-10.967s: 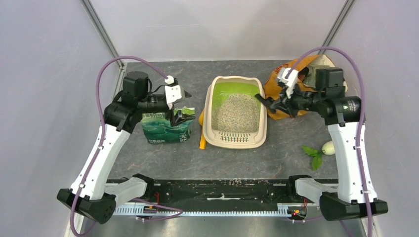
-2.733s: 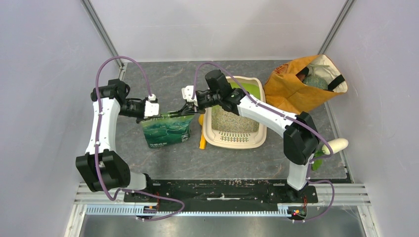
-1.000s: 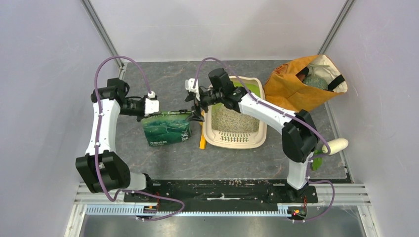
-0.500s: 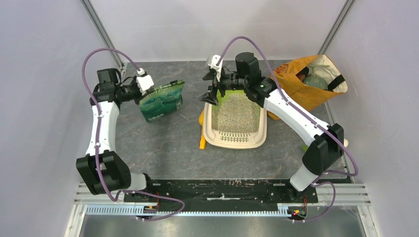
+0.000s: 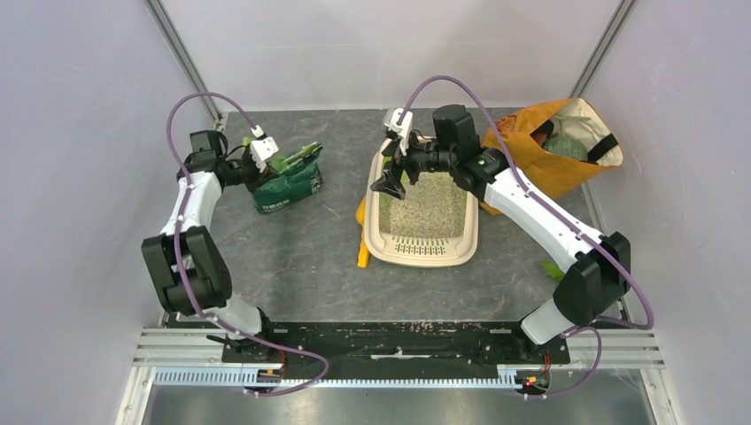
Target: Fill the litter box with clean litter
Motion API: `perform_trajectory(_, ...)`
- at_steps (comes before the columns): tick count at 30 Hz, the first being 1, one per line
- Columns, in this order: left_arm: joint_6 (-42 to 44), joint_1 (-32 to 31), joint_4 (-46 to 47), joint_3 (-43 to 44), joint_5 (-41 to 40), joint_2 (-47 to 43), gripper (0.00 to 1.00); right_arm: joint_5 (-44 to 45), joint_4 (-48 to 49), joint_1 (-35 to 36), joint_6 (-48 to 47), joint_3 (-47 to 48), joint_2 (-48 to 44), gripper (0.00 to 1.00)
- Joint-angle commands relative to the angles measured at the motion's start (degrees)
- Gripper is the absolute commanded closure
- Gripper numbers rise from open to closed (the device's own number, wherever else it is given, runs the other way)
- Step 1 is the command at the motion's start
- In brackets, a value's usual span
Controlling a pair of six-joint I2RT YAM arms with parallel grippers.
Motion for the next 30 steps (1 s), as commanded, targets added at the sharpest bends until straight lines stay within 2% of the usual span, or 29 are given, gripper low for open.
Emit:
perform_trajectory(1, 1.8, 0.3, -6.5, -0.6, -4.4, 2.6, 0.98, 1.1, -0.8, -0.3, 0.2, -0.3, -3.6, 0.03)
perform_trajectory(3, 1.5, 0.2, -5.0, -1.8, -3.2, 0.4, 0.93, 1.4, -1.6, -0.3, 0.0, -0.3, -4.0, 0.03)
perform_trajectory(7, -1.4, 0.1, -4.6, -0.4, -2.7, -1.4, 0.68, 1.7, -2.5, -0.4, -0.3, -0.4, -4.4, 0.03)
perform_trajectory(13, -6.9, 0.1, -0.3, 1.0, -4.9, -4.1, 0.44, 2.5, -3.5, -0.5, -0.4, -0.2, -5.0, 0.03)
perform_trajectory(15, -8.5, 0.1, 0.1, 2.3, -5.4, -4.3, 0.25, 2.9, -4.0, -0.6, -0.4, 0.1, -5.0, 0.03)
perform_trajectory(16, -9.9, 0.1, 0.6, 3.0, -5.7, -4.4, 0.18, 3.1, -4.2, -0.6, -0.3, 0.2, -5.2, 0.03)
perform_trajectory(24, -18.8, 0.1, 5.9, 7.2, -7.8, -6.8, 0.14, 5.6, -4.7, -1.1, 1.8, 1.0, -6.0, 0.03)
perform_trajectory(27, -26.3, 0.1, 7.1, 11.2, -11.4, -7.0, 0.13, 6.4, -5.0, -1.8, 4.0, 2.1, -6.6, 0.03)
perform_trajectory(30, -30.7, 0.0, 4.1, 17.1, -14.1, -6.4, 0.13, 8.0, -5.8, -2.6, 5.9, 3.0, -7.3, 0.03)
